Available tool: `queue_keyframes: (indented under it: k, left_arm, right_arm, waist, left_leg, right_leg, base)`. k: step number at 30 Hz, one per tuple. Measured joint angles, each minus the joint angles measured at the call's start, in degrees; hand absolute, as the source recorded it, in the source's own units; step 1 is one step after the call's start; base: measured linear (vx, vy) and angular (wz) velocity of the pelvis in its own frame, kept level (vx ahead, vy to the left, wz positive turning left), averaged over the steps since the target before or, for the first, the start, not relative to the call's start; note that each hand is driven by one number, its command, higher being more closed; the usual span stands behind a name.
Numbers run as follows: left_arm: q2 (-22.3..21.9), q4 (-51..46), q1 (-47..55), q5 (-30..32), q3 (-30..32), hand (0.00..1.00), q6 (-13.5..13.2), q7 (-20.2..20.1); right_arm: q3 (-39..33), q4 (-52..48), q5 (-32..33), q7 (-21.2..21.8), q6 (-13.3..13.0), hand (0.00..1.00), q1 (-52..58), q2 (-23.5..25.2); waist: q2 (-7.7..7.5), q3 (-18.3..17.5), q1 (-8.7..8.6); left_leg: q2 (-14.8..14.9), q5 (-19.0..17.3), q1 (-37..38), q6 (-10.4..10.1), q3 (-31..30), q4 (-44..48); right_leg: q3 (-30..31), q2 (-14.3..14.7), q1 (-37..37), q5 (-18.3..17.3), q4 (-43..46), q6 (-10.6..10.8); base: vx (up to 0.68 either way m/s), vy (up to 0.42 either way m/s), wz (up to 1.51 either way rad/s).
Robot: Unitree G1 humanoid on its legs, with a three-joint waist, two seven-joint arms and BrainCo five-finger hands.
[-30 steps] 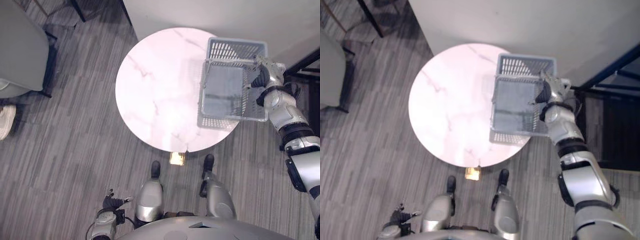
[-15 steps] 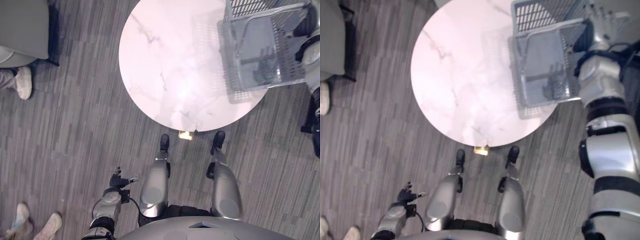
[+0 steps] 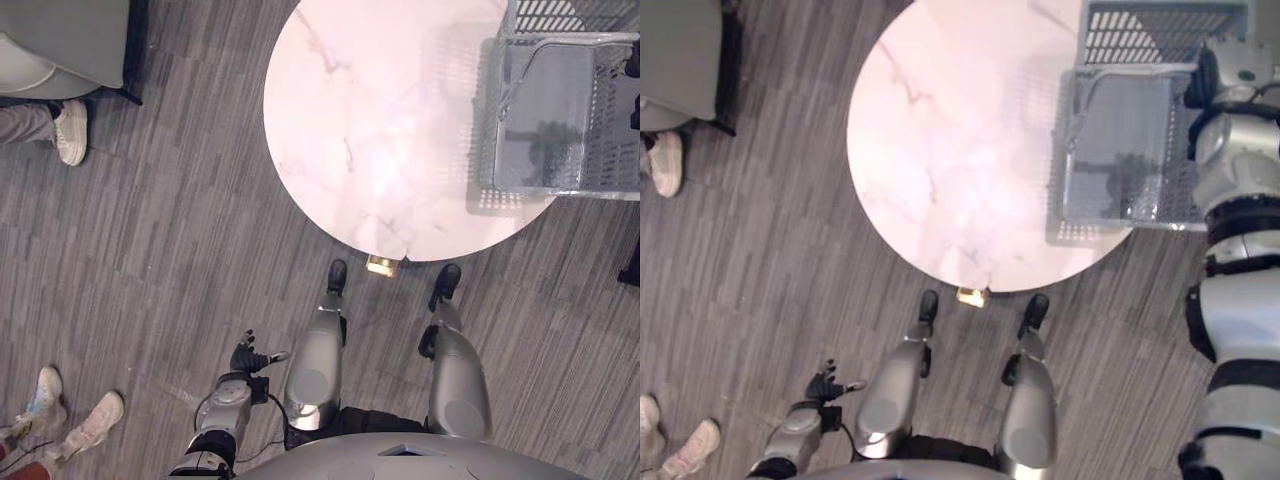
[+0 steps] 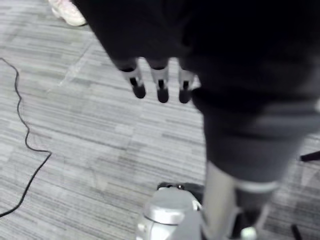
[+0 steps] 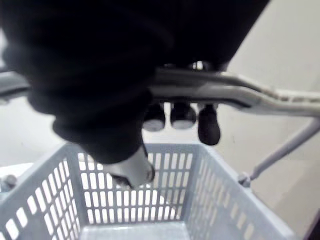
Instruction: Pick vegetable in the basket
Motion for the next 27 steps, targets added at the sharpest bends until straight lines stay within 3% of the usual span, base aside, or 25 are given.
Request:
queue_keyframes:
  k: [3,6,9,10,13,14,16,18,20,21,22,23,24,25,26,27]
  left_arm:
    - [0.0,-0.1,0.0,0.1,0.0,0.0,0.0,0.0]
    - [-0.1,0.3,0.1,1.1,0.0,0.0,0.5,0.0]
    - [0.0,1.1,0.3,2.9,0.2,0.0,1.6,0.1]
    - [0.6,1.2,0.6,3.8,1.4,0.0,2.0,-0.1]
    - [1.4,1.0,0.6,5.9,2.0,0.0,2.6,-0.4]
    - [1.5,0.8,0.6,7.2,2.2,0.0,2.8,-0.5]
    - [1.5,0.8,0.7,8.2,2.7,0.0,3.0,-1.3]
    - [1.4,0.2,0.8,10.1,2.9,0.0,3.5,-2.0]
    - [1.5,0.0,1.0,10.1,2.9,0.0,3.9,-2.6]
    - [1.6,-0.1,1.5,10.1,3.0,0.0,4.0,-2.8]
    - [1.6,-0.1,1.7,10.1,3.0,0.0,4.0,-2.9]
    - [1.4,-0.1,2.3,10.1,3.1,0.0,4.0,-3.0]
    - [2.0,-0.1,2.7,10.0,3.7,0.0,4.0,-3.0]
    - [2.4,-0.1,3.2,9.9,4.4,0.0,4.0,-3.0]
    - [1.8,0.2,4.9,9.9,5.3,0.0,4.1,-3.0]
    - [1.9,0.4,5.6,9.9,5.4,0.0,4.1,-2.9]
  right_arm:
    - [-3.5,-2.7,-0.2,0.9,-0.2,1.0,5.5,0.4]
    - [-10.6,-6.1,0.5,1.0,-0.2,1.0,13.7,4.4]
    - [-16.7,-11.7,2.2,1.0,-0.1,1.0,25.2,11.4]
    - [-18.4,-14.8,3.5,1.0,-0.1,1.0,32.3,15.2]
    - [-24.7,-20.2,8.1,1.6,-0.1,1.0,44.4,20.9]
    - [-29.3,-22.4,12.3,2.3,-0.1,1.0,50.6,24.3]
    - [-34.7,-24.8,18.4,2.7,0.0,1.0,57.9,29.0]
    - [-39.9,-26.5,24.6,2.7,0.8,1.0,64.9,34.5]
    - [-42.1,-26.7,27.9,2.1,1.2,1.0,68.4,37.9]
    - [-43.8,-26.8,29.9,1.2,1.2,1.0,68.6,39.0]
    - [-43.9,-26.7,30.5,1.0,1.2,1.0,68.5,39.0]
    - [-43.8,-26.5,32.0,0.8,1.0,1.0,69.4,39.7]
    - [-43.8,-25.5,32.8,0.6,0.9,1.0,69.8,40.9]
    - [-43.7,-24.4,33.3,0.6,0.9,1.0,69.6,41.7]
    - [-43.2,-22.3,33.4,0.5,0.8,1.0,69.5,43.1]
    - [-42.6,-21.1,33.4,0.6,0.8,1.0,69.7,43.7]
  waist:
    - [-0.11,-0.1,-0.17]
    - [-1.66,-1.4,-0.59]
    - [-5.1,-4.8,-1.86]
    - [-7.24,-7.1,-2.23]
    - [-10.01,-11.1,-3.64]
    - [-11.02,-12.5,-5.22]
    - [-11.46,-14.7,-6.83]
    - [-11.13,-15.5,-9.48]
    - [-10.4,-15.9,-10.3]
    - [-10.01,-16.1,-10.94]
    - [-9.52,-16.4,-11.17]
    - [-8.79,-17.1,-11.45]
    - [-9.1,-17.4,-11.1]
    - [-9.09,-17.6,-10.69]
    - [-8.34,-18.2,-9.94]
    - [-9.48,-19.2,-9.75]
  left_leg:
    - [0.0,0.0,1.7,0.0,-0.6,-0.1]
    - [0.1,0.1,4.1,-0.1,-0.5,-1.3]
    - [0.4,-0.4,6.8,-0.2,0.6,-2.0]
    - [0.5,-1.4,8.6,-0.1,1.5,-2.0]
    - [0.4,-2.7,10.8,0.2,3.6,-1.9]
    - [0.2,-3.2,12.1,0.4,4.4,-1.9]
    - [0.1,-3.9,13.2,0.6,5.9,-1.9]
    - [0.1,-5.4,16.4,0.8,10.0,-1.5]
    - [1.3,-7.2,19.4,0.8,15.5,-0.4]
    - [1.9,-7.8,20.9,0.9,19.3,0.2]
    - [2.4,-8.1,21.4,0.8,21.1,0.5]
    - [4.1,-9.1,23.4,0.0,25.5,0.9]
    - [4.7,-10.0,25.3,-1.1,29.6,1.6]
    - [5.4,-10.4,26.7,-1.5,32.2,1.8]
    - [6.6,-10.6,29.1,-1.9,38.4,1.9]
    - [6.7,-10.9,30.7,-2.5,42.1,2.0]
  right_leg:
    - [-0.5,-0.1,1.9,-0.7,0.4,0.2]
    - [-0.6,0.0,3.9,-1.3,0.4,0.0]
    - [-0.3,0.1,6.0,-2.1,0.4,0.3]
    - [0.6,0.2,7.1,-2.6,0.4,0.4]
    - [2.2,0.1,8.3,-3.1,0.4,0.6]
    - [2.9,-0.1,9.1,-3.4,0.5,0.9]
    - [4.3,-0.2,9.2,-3.7,0.7,1.0]
    - [7.9,0.1,9.1,-4.6,2.7,1.4]
    - [9.7,0.7,8.3,-5.7,4.9,0.4]
    - [5.3,-0.6,7.5,-8.0,7.0,-2.0]
    - [1.2,-1.6,7.0,-9.5,8.8,-2.9]
    - [-10.5,-4.9,5.7,-12.6,14.0,-7.5]
    - [-18.7,-7.6,5.9,-13.8,17.4,-9.4]
    - [-23.2,-8.8,6.2,-14.3,19.1,-10.3]
    - [-31.8,-11.4,6.7,-15.4,23.7,-11.2]
    - [-36.4,-13.7,6.6,-15.5,26.9,-10.3]
  base:
    - [0.0,0.002,0.11]
    - [0.01,0.002,-0.01]
    - [0.1,0.008,-0.1]
    - [0.12,0.018,-0.3]
    - [0.12,0.032,-0.34]
    - [0.09,0.037,-0.32]
    - [0.08,0.04,-0.47]
    - [0.05,0.041,-0.81]
    - [0.0,0.013,-1.32]
    - [-0.01,0.01,-1.51]
    - [-0.01,0.026,-1.57]
    - [0.07,0.052,-1.66]
    - [0.1,0.047,-1.83]
    - [0.19,0.011,-2.17]
    - [0.2,-0.064,-2.1]
    - [0.22,-0.104,-2.08]
